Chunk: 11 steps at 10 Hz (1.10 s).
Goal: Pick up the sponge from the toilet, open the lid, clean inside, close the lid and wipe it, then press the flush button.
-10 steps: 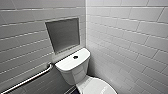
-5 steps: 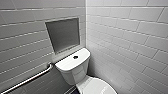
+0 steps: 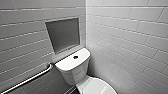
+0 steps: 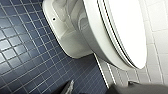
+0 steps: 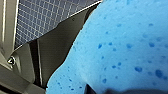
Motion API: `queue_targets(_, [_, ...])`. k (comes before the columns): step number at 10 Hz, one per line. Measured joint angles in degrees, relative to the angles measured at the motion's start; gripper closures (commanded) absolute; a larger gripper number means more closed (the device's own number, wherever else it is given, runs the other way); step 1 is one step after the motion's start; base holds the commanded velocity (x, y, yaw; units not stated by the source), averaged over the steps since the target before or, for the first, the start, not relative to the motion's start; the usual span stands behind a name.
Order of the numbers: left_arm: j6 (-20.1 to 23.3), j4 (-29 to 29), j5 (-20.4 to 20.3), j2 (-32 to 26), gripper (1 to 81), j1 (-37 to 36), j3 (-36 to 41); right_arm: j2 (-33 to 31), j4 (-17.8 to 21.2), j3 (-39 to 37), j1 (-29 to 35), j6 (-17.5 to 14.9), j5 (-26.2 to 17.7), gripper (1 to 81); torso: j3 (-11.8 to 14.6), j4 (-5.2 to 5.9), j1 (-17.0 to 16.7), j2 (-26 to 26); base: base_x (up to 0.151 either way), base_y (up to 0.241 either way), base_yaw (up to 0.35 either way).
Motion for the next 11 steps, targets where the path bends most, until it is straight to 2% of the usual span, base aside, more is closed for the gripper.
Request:
queue_targets(1, [-1.00,-0.05,-0.09,0.99,1.0,-1.49,-0.79,0.98,-0.26,-1.71,-0.48,0.01,0.00,81.1,-0.35,0.00,-0.02,0.00,0.000,0.000,0.000])
queue_targets(4, [-3.17,-0.06,0.04,4.21,1.0,-3.91,-1.16,3.45,-1.19,-2.79,-1.00,0.00,0.02,81.1,-4.09,0.00,0.02,0.00,0.000,0.000,0.000])
queue_targets(7, [-5.49,-0.20,-1.88,5.73,1.0,-6.67,-1.54,3.62,-1.39,-2.97,-0.63,0.00,0.38,81.1,-4.66,0.00,0.04,0.02,0.000,0.000,0.000])
queue_targets(11, [-9.51,-0.24,-3.61,10.19,1.0,-7.47,-6.91,4.52,-1.52,-3.51,-0.45,0.00,0.41,81.1,-4.74,0.00,0.04,0.02,0.000,0.000,0.000])
